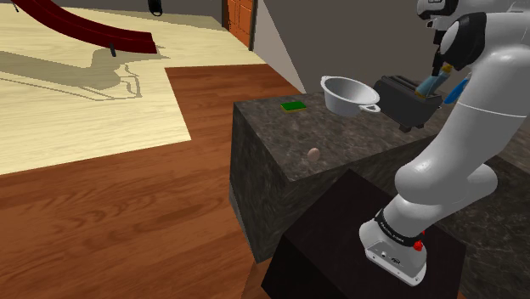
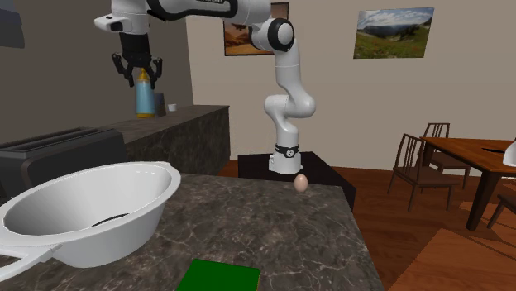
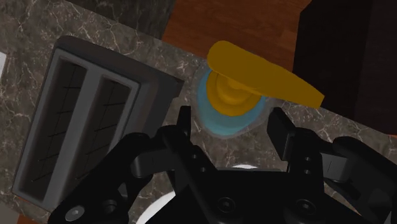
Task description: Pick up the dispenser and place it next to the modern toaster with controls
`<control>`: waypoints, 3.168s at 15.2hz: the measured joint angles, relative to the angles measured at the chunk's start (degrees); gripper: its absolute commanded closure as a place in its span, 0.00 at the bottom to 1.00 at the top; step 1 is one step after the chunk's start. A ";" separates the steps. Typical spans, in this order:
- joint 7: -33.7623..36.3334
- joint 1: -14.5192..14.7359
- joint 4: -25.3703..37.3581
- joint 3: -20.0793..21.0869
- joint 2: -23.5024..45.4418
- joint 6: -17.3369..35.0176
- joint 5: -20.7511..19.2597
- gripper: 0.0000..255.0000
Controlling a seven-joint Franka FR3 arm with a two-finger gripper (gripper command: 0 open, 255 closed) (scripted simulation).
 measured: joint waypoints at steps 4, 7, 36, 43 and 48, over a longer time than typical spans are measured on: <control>1.06 0.31 -4.08 0.07 -0.74 3.27 -0.45 1.00; 1.97 0.62 -6.99 0.15 -1.31 5.53 -0.83 1.00; 6.93 0.22 -24.70 0.86 2.43 25.86 -0.27 1.00; 7.32 -0.52 -27.01 1.24 5.11 30.57 0.67 1.00; 7.51 -0.52 -27.44 1.33 5.41 31.26 0.76 1.00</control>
